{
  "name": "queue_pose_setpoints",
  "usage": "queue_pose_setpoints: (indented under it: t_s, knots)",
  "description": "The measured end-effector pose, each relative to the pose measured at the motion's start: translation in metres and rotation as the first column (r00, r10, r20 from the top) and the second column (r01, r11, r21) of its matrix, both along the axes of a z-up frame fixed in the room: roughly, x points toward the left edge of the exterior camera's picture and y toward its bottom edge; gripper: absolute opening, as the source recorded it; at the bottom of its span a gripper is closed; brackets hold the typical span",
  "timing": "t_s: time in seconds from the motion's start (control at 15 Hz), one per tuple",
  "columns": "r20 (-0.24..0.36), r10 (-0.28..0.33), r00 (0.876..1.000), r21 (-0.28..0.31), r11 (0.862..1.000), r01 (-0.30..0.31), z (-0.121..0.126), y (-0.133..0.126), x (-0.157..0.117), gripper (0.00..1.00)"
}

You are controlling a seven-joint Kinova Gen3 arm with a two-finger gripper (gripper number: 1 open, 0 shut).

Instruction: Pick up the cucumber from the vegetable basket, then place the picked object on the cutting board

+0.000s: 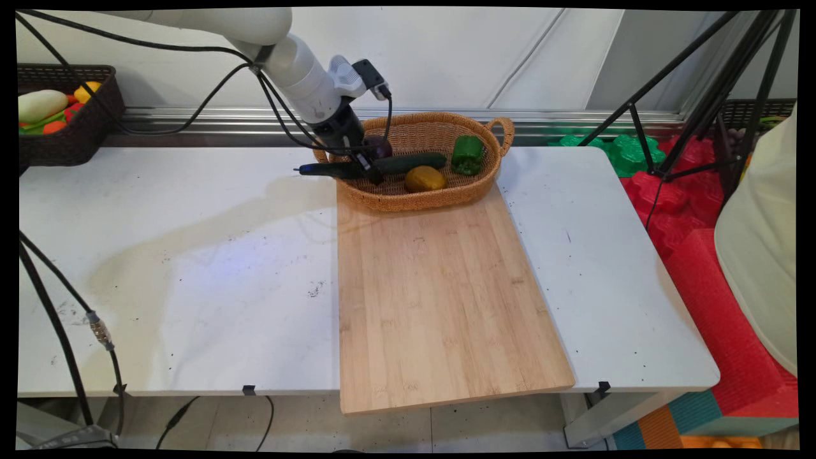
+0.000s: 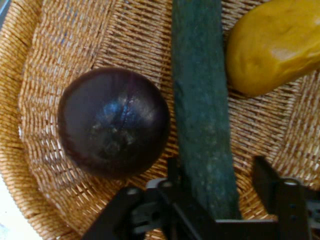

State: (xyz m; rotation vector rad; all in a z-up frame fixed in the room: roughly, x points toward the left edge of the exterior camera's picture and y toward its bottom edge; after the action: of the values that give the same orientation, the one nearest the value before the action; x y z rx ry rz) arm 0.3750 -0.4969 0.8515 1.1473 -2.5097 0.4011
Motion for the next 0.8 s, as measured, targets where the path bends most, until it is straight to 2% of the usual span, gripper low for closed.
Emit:
queue_pose_setpoints:
  t_s: [0.2, 0.4, 0.6, 0.8]
  knots:
    - [0.01, 0.003, 1.0, -0.011, 1.0, -0.003, 0.002, -0.001, 0.0, 0.0]
    - [0.012, 0.005, 1.0, -0.041, 0.999, -0.005, 0.014, 0.002, 0.0, 0.0]
    - [0.003, 0.008, 1.0, -0.08, 0.997, -0.008, 0.036, 0.01, -0.001, 0.0]
    - [-0.019, 0.016, 1.0, -0.136, 0.991, -0.018, 0.071, 0.028, -0.003, 0.0]
